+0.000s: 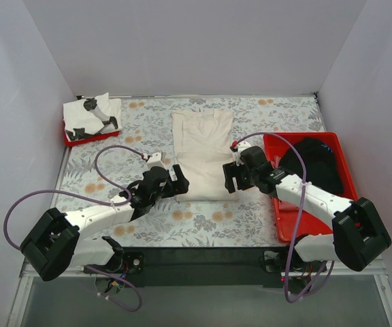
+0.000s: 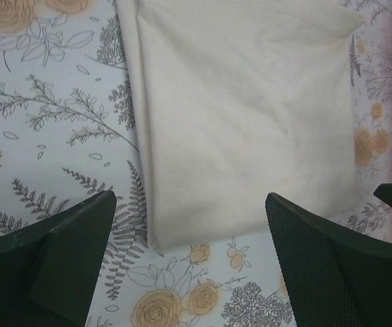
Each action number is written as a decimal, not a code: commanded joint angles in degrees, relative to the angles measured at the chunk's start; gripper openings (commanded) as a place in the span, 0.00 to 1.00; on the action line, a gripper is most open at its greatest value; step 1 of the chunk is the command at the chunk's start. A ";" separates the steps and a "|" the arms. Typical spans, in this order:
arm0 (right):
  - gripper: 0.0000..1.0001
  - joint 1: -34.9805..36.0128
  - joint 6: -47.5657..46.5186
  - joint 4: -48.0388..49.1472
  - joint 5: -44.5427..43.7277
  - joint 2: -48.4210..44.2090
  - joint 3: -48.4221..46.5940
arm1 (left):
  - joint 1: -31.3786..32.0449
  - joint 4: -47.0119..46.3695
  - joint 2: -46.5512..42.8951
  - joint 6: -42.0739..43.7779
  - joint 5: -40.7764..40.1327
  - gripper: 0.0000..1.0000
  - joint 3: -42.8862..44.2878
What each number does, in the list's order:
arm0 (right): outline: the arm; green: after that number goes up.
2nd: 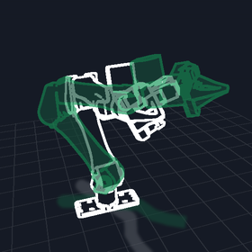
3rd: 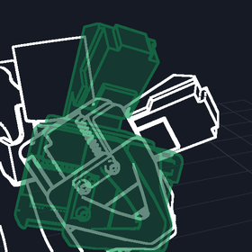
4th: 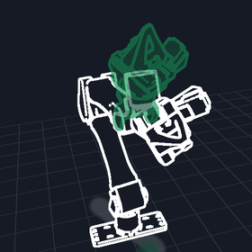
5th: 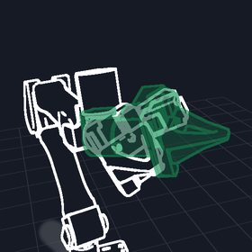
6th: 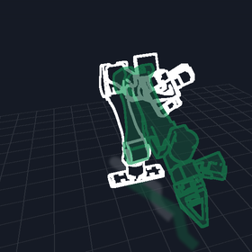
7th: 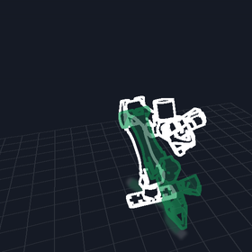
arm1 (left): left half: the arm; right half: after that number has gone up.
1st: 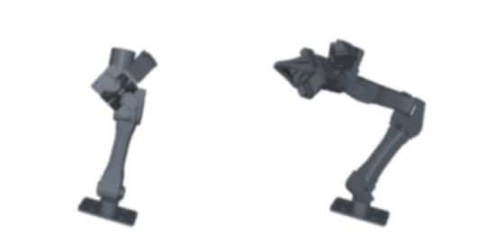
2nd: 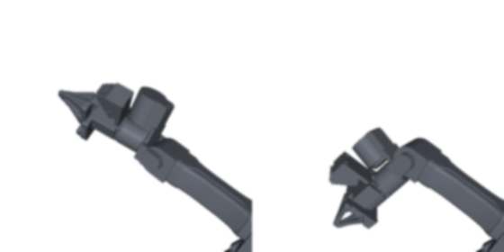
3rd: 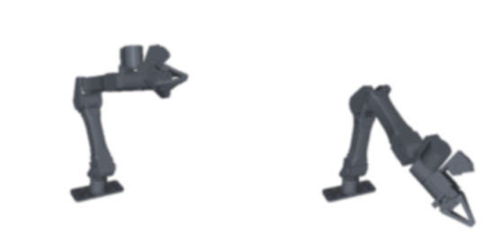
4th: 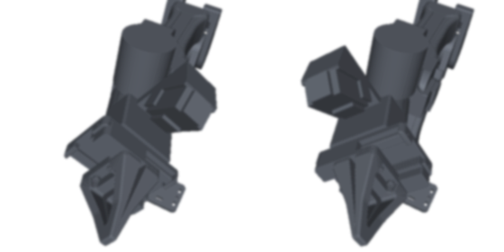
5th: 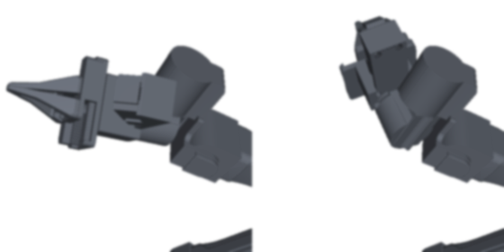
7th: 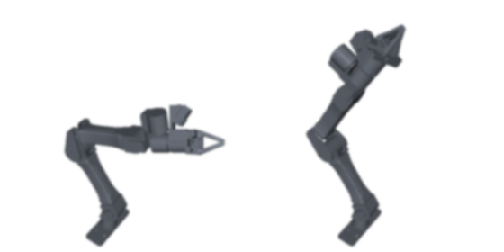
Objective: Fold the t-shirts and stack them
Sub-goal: Fold the tshirt, then neatly place the folded tshirt to the corner
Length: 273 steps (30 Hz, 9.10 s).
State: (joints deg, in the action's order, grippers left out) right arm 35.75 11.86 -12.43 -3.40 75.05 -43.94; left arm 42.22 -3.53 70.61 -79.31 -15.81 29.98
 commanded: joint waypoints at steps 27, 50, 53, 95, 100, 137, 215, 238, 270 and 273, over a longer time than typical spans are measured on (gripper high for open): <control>0.63 -2.35 6.34 11.90 7.96 -2.97 14.50 | 0.06 -5.88 5.24 -7.09 4.30 0.74 -9.32; 0.42 -2.35 6.16 14.36 6.65 1.41 15.29 | 0.15 0.19 4.80 -8.06 6.31 0.57 -11.78; 0.40 -2.09 6.07 14.18 5.86 2.03 15.29 | 0.50 0.45 5.24 -8.32 6.93 0.52 -11.87; 0.01 10.74 5.10 -19.03 17.61 -10.71 9.31 | 14.46 23.21 -7.06 -6.91 20.12 0.00 -6.78; 0.01 14.78 6.16 -24.30 22.11 -12.03 7.82 | 18.60 29.27 -9.43 -7.62 24.42 0.00 -3.35; 0.01 15.59 -2.19 -35.40 12.55 -13.78 -16.79 | 22.03 28.06 -36.86 -12.27 4.32 0.00 -0.88; 0.56 -7.62 -5.53 -10.16 -15.58 11.20 -34.01 | -19.19 1.42 15.02 8.73 2.63 0.82 29.44; 0.52 -7.62 -1.75 1.53 2.43 8.89 -7.84 | -20.50 -7.43 10.51 2.24 29.41 0.85 4.31; 0.27 -3.49 -0.17 5.57 6.39 16.80 -2.38 | -12.51 -21.61 29.85 -4.72 33.22 0.79 2.45; 0.27 -3.32 -0.17 5.75 6.39 16.62 -2.02 | -12.42 -20.73 29.94 -4.28 31.81 0.65 2.89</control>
State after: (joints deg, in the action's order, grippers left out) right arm 31.33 10.76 -7.25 1.08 91.13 -47.03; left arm 28.88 -33.30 98.35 -84.44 18.24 33.76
